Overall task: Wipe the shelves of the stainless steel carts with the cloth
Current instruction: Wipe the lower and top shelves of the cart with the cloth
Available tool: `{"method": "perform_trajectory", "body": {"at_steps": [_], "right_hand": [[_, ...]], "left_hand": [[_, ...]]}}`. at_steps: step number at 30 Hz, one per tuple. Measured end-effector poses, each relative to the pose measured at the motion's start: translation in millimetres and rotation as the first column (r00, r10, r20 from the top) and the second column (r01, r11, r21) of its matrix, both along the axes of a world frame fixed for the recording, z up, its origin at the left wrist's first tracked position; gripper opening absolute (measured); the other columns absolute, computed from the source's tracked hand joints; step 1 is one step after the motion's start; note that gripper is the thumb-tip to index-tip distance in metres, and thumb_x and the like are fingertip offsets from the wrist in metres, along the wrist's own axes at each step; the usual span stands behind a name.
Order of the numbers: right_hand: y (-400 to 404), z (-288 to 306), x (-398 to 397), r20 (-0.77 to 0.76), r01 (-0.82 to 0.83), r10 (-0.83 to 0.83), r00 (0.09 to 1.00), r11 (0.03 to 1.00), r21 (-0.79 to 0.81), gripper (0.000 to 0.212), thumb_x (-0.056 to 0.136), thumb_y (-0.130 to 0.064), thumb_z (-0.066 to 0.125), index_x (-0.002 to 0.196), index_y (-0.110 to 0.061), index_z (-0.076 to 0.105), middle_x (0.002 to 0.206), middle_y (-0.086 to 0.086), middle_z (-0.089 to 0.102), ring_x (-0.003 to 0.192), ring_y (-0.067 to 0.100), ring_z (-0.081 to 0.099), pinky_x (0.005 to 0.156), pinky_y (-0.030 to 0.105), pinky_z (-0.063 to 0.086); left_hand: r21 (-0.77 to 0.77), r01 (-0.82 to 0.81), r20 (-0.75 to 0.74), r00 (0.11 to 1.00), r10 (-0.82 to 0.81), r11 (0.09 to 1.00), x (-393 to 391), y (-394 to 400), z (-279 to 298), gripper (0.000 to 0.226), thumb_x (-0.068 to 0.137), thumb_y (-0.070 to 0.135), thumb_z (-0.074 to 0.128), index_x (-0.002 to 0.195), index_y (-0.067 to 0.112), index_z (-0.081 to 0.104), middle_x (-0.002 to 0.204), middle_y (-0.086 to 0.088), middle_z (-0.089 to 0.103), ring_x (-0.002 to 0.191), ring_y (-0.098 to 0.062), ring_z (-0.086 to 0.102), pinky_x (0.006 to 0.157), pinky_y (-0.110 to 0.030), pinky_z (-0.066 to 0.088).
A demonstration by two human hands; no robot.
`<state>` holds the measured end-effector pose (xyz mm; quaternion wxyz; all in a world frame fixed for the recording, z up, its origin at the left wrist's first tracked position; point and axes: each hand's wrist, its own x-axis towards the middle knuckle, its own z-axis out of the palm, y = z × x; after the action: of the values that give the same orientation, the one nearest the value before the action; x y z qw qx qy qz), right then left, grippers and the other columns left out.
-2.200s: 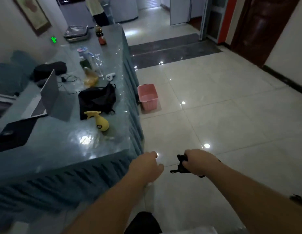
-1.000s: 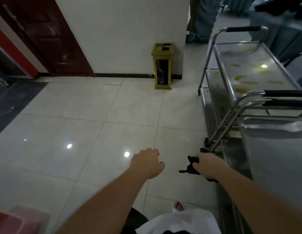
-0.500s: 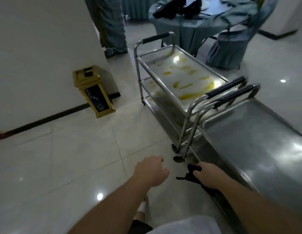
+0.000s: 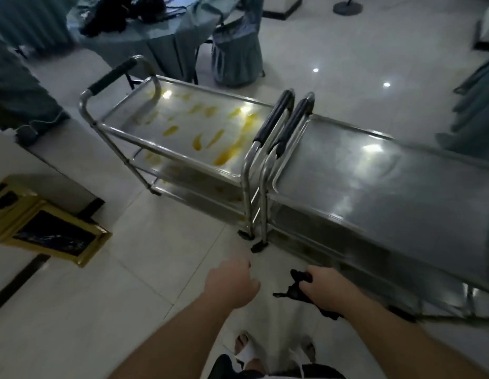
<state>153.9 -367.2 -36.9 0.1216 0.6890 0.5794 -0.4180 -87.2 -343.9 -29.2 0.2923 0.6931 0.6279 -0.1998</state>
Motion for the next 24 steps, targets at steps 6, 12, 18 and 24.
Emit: {"method": "perform_trajectory", "body": {"at_steps": [6,12,18,24], "right_hand": [[6.9,-29.6,7.8,-0.004,0.099,-0.099,0.995,0.995,-0.025,0.023,0.102,-0.04,0.05,0.093,-0.019,0.055,0.089,0.003,0.06,0.082,0.021,0.061,0.065,0.033,0.045],[-13.1,-86.5,3.9,-0.036,0.407,-0.416,0.909,0.901,-0.149,0.028,0.105,-0.041,0.049,0.093,-0.017,0.057,0.091,0.006,0.063,0.085,0.025,0.064,0.069,0.033,0.05],[-21.1,-146.6,-17.9,-0.013,0.536,-0.545,0.839,0.828,-0.164,0.026,0.103,-0.037,0.049,0.093,-0.017,0.061,0.088,0.002,0.065,0.08,0.019,0.063,0.06,0.029,0.043],[-12.0,-202.6,-18.8,-0.065,0.476,-0.489,0.87,0.867,-0.149,0.026,0.104,-0.039,0.05,0.101,-0.015,0.06,0.091,0.001,0.064,0.083,0.02,0.063,0.069,0.032,0.05]], "left_hand": [[-0.038,0.166,-0.053,0.984,-0.168,0.985,4.5,16.7,-31.0,0.057,0.101,0.055,0.045,0.149,0.024,0.048,0.144,-0.004,0.056,0.129,-0.028,0.055,0.102,-0.043,0.047],[-0.152,0.321,-0.015,0.945,-0.327,0.935,4.3,47.5,-96.7,0.059,0.098,0.057,0.046,0.147,0.026,0.05,0.142,-0.003,0.059,0.125,-0.027,0.059,0.099,-0.04,0.051],[-0.224,0.438,-0.024,0.891,-0.454,0.871,5.2,84.8,-163.0,0.06,0.1,0.058,0.047,0.152,0.028,0.045,0.148,-0.003,0.054,0.13,-0.028,0.055,0.105,-0.044,0.048],[-0.208,0.408,-0.046,0.904,-0.426,0.889,13.5,92.1,-213.4,0.058,0.097,0.054,0.049,0.15,0.029,0.047,0.144,-0.002,0.056,0.127,-0.028,0.056,0.097,-0.042,0.048]]}}
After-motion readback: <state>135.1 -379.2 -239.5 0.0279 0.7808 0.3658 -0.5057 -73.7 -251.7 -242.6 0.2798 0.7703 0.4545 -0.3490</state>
